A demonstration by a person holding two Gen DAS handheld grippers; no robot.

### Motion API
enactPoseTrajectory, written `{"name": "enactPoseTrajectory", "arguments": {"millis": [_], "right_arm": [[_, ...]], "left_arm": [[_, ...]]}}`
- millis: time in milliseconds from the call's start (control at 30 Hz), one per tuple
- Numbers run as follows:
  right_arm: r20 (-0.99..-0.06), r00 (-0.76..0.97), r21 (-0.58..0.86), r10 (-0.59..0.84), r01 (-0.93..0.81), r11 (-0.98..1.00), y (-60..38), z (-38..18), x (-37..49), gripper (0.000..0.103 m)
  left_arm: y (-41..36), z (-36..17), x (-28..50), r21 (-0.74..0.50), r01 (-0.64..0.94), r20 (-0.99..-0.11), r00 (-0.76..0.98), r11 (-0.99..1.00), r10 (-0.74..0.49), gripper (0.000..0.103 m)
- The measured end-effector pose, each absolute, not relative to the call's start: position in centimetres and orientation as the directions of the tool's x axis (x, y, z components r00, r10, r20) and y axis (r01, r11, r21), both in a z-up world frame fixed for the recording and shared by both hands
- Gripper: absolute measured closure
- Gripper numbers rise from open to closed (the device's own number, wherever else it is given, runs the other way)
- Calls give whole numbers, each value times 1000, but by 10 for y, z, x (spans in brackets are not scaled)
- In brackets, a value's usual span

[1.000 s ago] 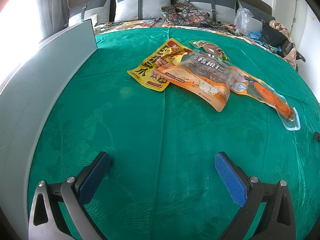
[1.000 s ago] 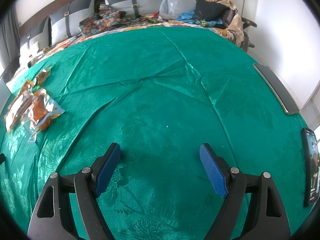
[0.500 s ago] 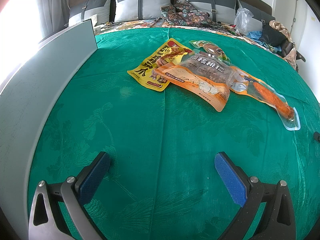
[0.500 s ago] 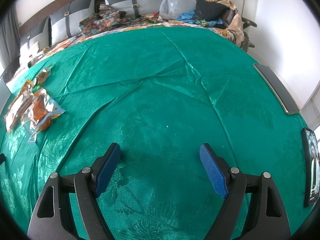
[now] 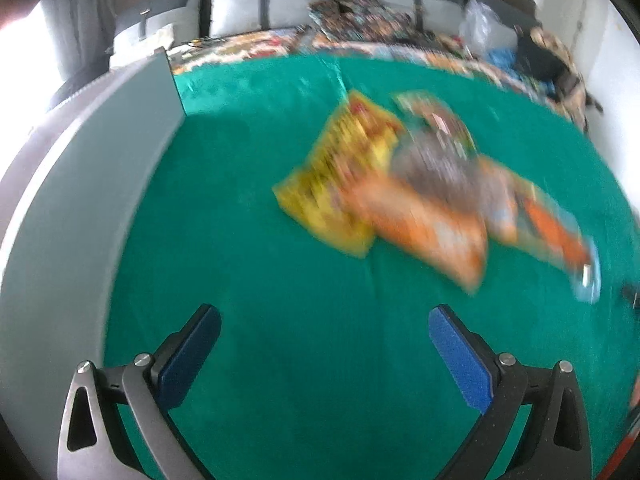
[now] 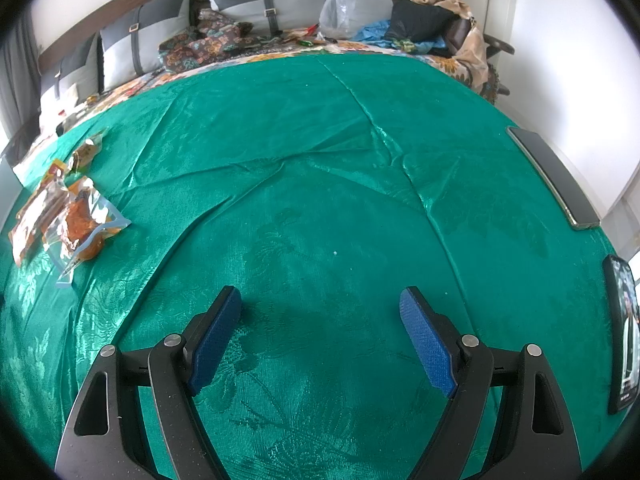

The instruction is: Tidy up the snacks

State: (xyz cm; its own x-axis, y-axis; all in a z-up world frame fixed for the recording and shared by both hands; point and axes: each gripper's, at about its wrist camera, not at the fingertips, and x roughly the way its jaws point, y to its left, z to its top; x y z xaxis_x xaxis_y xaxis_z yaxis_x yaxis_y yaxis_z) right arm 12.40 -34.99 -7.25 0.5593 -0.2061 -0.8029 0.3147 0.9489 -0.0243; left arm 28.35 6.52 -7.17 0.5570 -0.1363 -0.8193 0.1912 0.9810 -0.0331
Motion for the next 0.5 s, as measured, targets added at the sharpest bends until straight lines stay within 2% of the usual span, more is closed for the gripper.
{"name": "enactPoseTrajectory", "arguments": {"millis": [100, 200, 300, 333, 433, 467, 500], "right_arm": [[-803, 559, -25, -206, 315, 949, -350, -73, 124, 18], [-803, 559, -24, -206, 314, 949, -350, -73, 124, 18], [-803, 559, -24, -206, 314, 949, -350, -73, 124, 18], [-803, 559, -24, -206, 314, 949, -350, -73, 124, 18], [-803, 559, -24, -206, 314, 949, -349, -73, 124, 18], [-803, 559, -24, -206, 314, 949, -349, -73, 124, 18], [-803, 559, -24, -206, 314, 949, -349, -73, 124, 18]], "left_arm": [[65, -49, 327, -98, 178, -805, 564, 979, -184, 6], [33, -48, 372, -24, 245, -842, 517, 969, -151, 10], [16, -65, 405, 56, 244, -881, 469, 968, -67, 27], [16, -71, 412, 46, 229, -891, 449, 972, -64, 31], [28, -83, 428, -93, 158, -889, 432, 983, -153, 29], [30, -83, 427, -106, 151, -882, 442, 983, -163, 30], [29, -84, 425, -86, 166, -881, 448, 982, -153, 37]]}}
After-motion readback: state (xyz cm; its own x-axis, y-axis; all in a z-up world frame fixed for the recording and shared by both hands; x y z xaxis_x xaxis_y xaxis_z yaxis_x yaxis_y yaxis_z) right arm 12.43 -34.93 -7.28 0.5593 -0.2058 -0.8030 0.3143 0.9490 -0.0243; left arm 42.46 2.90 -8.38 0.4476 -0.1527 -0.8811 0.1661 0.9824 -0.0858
